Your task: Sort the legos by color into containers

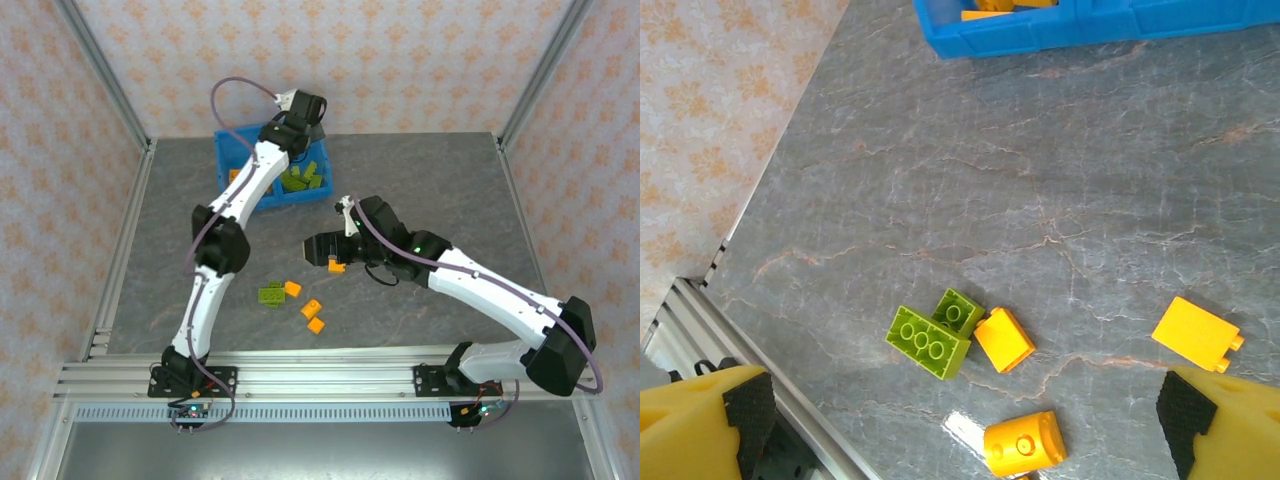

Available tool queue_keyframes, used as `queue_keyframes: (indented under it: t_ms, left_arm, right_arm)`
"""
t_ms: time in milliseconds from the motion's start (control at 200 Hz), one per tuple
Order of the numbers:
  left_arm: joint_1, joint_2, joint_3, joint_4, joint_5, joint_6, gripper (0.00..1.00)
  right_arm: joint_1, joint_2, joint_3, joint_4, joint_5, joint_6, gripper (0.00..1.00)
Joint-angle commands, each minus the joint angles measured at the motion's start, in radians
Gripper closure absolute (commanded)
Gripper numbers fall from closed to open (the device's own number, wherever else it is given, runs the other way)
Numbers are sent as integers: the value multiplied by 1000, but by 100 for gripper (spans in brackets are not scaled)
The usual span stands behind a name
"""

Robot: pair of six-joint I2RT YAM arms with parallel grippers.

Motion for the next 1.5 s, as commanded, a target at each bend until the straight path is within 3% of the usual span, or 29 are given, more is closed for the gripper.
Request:
queue_keyframes:
  t_ms: [0, 90, 210, 495, 556, 671, 776, 936, 996, 1036, 1096, 1166, 1251, 1396, 1496]
  left_arm:
    - [36, 45, 63, -108, -3, 19, 69]
    - [40, 46, 8, -18, 55, 63, 64]
    - [40, 44, 0, 16, 53, 109, 49]
    - [23, -128, -23, -83, 148, 90, 36]
    - [6, -240, -129, -82, 163, 95, 36]
    - [-46, -609, -600, 120, 177, 159, 35]
    - [-82, -935, -946, 251, 226, 267, 26]
    - [-95, -1313, -1293, 200, 355, 450, 11]
    - [-99, -1439, -1390, 146, 488, 567, 1]
    - [-104, -1515, -1436, 88, 619, 709, 0]
    - [-114, -1588, -1495, -57, 794, 930, 0]
    - [-141, -1663, -1563, -172, 836, 1118, 0]
    - [-159, -1750, -1664, -175, 840, 1199, 1]
    - [-161, -1843, -1828, -146, 996, 1413, 0]
    - [-162, -1849, -1919, -68, 1031, 1445, 0]
  right_arm:
    - [1, -46, 4, -1, 48, -22, 1]
    - [0, -41, 3, 5, 46, -27, 1]
    - [0, -20, 21, -10, 38, -35, 1]
    - [1, -4, 16, -22, 102, 2, 1]
    - [0, -3, 8, -47, 164, 15, 1]
    - [0, 24, 3, -121, 292, 19, 1]
    - [-1, 74, 11, -178, 329, -16, 1]
    - [-6, 211, 49, -232, 409, 64, 1]
    - [-6, 292, 88, -255, 405, 108, 0]
    - [-6, 347, 113, -264, 395, 142, 1]
    - [-6, 425, 142, -276, 395, 210, 5]
    - [-6, 501, 169, -280, 384, 263, 10]
    - [-4, 560, 193, -280, 383, 315, 12]
    - [0, 622, 220, -280, 377, 323, 13]
    - [3, 668, 252, -298, 373, 318, 17]
